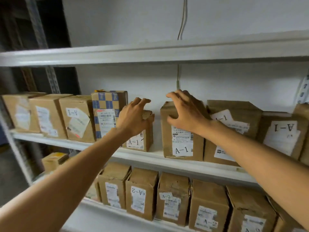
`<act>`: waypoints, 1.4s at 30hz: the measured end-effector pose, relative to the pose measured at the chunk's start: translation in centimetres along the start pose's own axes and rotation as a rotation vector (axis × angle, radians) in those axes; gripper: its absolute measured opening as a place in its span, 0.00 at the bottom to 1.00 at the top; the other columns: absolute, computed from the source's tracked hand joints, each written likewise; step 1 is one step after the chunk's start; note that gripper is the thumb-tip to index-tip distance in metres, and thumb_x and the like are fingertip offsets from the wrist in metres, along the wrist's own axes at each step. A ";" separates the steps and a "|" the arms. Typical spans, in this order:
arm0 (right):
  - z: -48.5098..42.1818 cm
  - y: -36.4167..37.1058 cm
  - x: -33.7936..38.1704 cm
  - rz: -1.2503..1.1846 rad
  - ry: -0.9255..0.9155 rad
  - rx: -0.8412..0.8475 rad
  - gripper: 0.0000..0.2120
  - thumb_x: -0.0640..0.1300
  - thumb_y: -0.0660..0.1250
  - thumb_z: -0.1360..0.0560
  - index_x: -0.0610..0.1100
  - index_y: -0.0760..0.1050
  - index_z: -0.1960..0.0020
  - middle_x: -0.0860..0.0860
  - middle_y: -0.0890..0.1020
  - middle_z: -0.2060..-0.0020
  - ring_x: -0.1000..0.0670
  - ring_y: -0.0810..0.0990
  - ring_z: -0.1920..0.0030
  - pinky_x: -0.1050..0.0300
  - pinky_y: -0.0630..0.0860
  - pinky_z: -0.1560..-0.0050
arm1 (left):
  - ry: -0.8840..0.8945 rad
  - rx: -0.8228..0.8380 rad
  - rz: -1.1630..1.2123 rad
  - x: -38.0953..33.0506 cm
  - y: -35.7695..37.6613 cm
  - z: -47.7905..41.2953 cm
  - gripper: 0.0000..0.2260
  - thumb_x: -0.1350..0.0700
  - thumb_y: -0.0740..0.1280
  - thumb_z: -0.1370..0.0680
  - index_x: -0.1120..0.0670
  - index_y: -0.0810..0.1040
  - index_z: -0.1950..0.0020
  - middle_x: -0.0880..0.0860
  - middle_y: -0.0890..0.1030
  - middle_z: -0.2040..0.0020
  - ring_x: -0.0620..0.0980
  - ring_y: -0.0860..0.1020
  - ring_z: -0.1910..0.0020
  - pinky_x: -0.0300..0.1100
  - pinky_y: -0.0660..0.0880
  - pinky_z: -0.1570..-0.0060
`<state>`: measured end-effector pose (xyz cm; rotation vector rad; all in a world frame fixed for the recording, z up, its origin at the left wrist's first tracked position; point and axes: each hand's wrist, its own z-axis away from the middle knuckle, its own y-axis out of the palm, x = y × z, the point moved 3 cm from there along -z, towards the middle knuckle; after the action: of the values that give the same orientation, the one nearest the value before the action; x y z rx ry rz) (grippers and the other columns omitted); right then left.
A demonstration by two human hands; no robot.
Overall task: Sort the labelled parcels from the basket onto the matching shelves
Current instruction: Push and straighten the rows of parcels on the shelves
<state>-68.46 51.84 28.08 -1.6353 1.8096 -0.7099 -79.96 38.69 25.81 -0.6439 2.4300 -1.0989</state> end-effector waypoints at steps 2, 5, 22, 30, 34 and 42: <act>-1.3 1.9 2.8 0.056 -0.017 0.030 0.27 0.48 0.70 0.28 0.42 0.67 0.32 0.46 0.72 0.37 0.45 0.69 0.39 0.53 0.69 0.41 | -0.026 -0.022 -0.020 3.3 -1.3 -0.1 0.27 0.49 0.69 0.25 0.51 0.66 0.27 0.55 0.69 0.31 0.57 0.72 0.36 0.51 0.74 0.42; -4.0 5.0 6.0 0.070 -0.022 0.095 0.26 0.48 0.71 0.27 0.43 0.67 0.33 0.47 0.71 0.37 0.46 0.69 0.38 0.54 0.68 0.42 | -0.034 -0.040 -0.094 8.1 -2.8 -0.9 0.29 0.53 0.71 0.26 0.54 0.65 0.28 0.56 0.68 0.31 0.57 0.69 0.33 0.51 0.72 0.40; -8.6 13.3 9.7 0.277 0.219 0.541 0.39 0.55 0.76 0.33 0.46 0.63 0.28 0.47 0.70 0.33 0.45 0.69 0.33 0.48 0.69 0.34 | 0.277 0.043 -0.099 17.1 -3.0 -6.8 0.28 0.45 0.72 0.28 0.51 0.68 0.31 0.51 0.75 0.39 0.52 0.72 0.42 0.40 0.67 0.49; -6.4 11.8 8.2 0.230 0.242 0.550 0.41 0.54 0.76 0.33 0.45 0.62 0.26 0.47 0.69 0.32 0.44 0.68 0.32 0.47 0.69 0.34 | 0.202 0.037 0.021 14.5 -2.0 -5.9 0.30 0.48 0.73 0.28 0.52 0.68 0.29 0.52 0.74 0.37 0.54 0.71 0.38 0.45 0.70 0.44; -5.6 11.6 8.0 0.208 0.256 0.541 0.39 0.53 0.74 0.30 0.44 0.60 0.25 0.46 0.67 0.30 0.45 0.66 0.30 0.48 0.66 0.31 | 0.158 0.051 0.091 14.1 -1.6 -5.6 0.31 0.50 0.73 0.28 0.52 0.66 0.28 0.54 0.73 0.35 0.54 0.68 0.36 0.45 0.68 0.41; -8.7 9.0 13.3 -0.058 0.169 -0.171 0.13 0.41 0.71 0.28 0.38 0.76 0.46 0.44 0.81 0.52 0.45 0.79 0.54 0.65 0.62 0.66 | 0.124 -0.040 0.088 18.2 -3.4 -3.1 0.30 0.48 0.66 0.22 0.52 0.59 0.24 0.54 0.67 0.29 0.54 0.64 0.30 0.51 0.64 0.32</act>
<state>-81.85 39.51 26.52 -1.7911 1.9964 -0.7569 -95.56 28.42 27.43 -0.4895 2.5651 -1.0878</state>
